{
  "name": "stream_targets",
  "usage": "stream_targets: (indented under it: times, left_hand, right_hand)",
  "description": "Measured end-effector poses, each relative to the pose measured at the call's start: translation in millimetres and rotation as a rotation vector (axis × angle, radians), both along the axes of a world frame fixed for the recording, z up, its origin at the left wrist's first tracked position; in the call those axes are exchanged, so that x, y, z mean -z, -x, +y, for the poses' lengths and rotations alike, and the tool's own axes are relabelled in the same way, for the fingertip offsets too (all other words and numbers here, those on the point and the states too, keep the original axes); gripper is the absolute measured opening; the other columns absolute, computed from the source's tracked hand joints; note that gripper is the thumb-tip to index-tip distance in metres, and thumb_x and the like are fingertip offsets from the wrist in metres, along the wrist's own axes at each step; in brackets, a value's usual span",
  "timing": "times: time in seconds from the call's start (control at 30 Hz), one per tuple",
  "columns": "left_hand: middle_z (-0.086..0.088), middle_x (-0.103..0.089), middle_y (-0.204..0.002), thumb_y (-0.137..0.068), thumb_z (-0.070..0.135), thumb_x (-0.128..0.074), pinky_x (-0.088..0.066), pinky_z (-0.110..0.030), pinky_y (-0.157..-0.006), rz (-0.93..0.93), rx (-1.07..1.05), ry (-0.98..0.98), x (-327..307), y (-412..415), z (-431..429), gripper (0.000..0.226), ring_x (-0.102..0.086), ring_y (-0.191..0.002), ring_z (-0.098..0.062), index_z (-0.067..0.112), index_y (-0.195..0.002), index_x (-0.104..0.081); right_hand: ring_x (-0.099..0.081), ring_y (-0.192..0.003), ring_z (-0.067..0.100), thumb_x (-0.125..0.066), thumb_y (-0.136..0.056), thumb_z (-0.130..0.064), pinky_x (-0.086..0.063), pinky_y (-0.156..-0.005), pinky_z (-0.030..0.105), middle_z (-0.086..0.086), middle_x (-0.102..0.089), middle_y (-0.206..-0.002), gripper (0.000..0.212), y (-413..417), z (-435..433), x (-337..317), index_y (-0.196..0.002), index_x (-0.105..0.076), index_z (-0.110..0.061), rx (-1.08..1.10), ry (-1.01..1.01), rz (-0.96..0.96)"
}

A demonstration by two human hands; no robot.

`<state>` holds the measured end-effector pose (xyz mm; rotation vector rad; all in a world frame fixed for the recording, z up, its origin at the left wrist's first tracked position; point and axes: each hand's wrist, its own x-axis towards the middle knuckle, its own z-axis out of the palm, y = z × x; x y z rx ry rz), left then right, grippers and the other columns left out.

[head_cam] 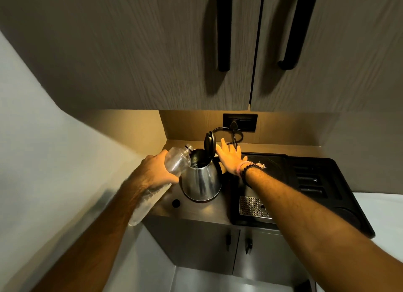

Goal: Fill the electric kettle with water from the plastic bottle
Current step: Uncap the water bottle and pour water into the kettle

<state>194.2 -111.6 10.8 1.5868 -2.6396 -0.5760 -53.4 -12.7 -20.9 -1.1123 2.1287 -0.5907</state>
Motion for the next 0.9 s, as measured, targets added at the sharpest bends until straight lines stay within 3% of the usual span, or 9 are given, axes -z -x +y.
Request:
stream_targets:
  times: [0.2,0.37,0.67,0.9]
  left_hand:
    - [0.001,-0.062,-0.108,-0.045,0.055,-0.082,-0.056,-0.04,-0.079,-0.198,0.04,0.024,-9.7,4.0,4.2,0.086,-0.061,-0.094,-0.023,0.028,-0.118,-0.047]
    - [0.002,-0.057,-0.096,-0.041,0.054,-0.079,-0.051,-0.036,-0.072,-0.258,0.057,0.093,-16.7,7.1,7.4,0.081,-0.058,-0.087,-0.022,0.028,-0.112,-0.05]
    - [0.002,-0.055,-0.096,-0.038,0.056,-0.077,-0.052,-0.037,-0.072,-0.331,0.086,0.092,-18.7,13.7,12.3,0.083,-0.056,-0.088,-0.021,0.027,-0.109,-0.048]
    - [-0.001,-0.062,-0.109,-0.04,0.059,-0.077,-0.055,-0.04,-0.08,-0.302,0.065,0.072,-15.9,12.0,12.9,0.092,-0.056,-0.09,-0.021,0.025,-0.12,-0.05]
  right_hand:
    - [0.017,-0.154,0.035,-0.011,-0.077,-0.087,0.011,-0.117,0.067,0.009,0.005,-0.17,0.097,-0.1,0.3,-0.2,-0.159,0.005,-0.038,-0.008,-0.005,-0.004]
    - [0.017,-0.154,0.034,-0.012,-0.087,-0.083,0.012,-0.117,0.066,0.008,0.006,-0.17,0.085,1.3,-0.1,2.7,-0.158,0.005,-0.04,-0.008,-0.008,0.004]
    - [0.017,-0.154,0.035,-0.011,-0.085,-0.084,0.011,-0.117,0.067,0.008,0.007,-0.17,0.087,1.5,0.0,4.6,-0.158,0.005,-0.04,-0.007,-0.011,0.009]
    - [0.017,-0.154,0.035,-0.012,-0.087,-0.082,0.012,-0.118,0.066,0.008,0.006,-0.17,0.084,2.0,0.0,3.7,-0.158,0.004,-0.039,-0.002,-0.005,0.004]
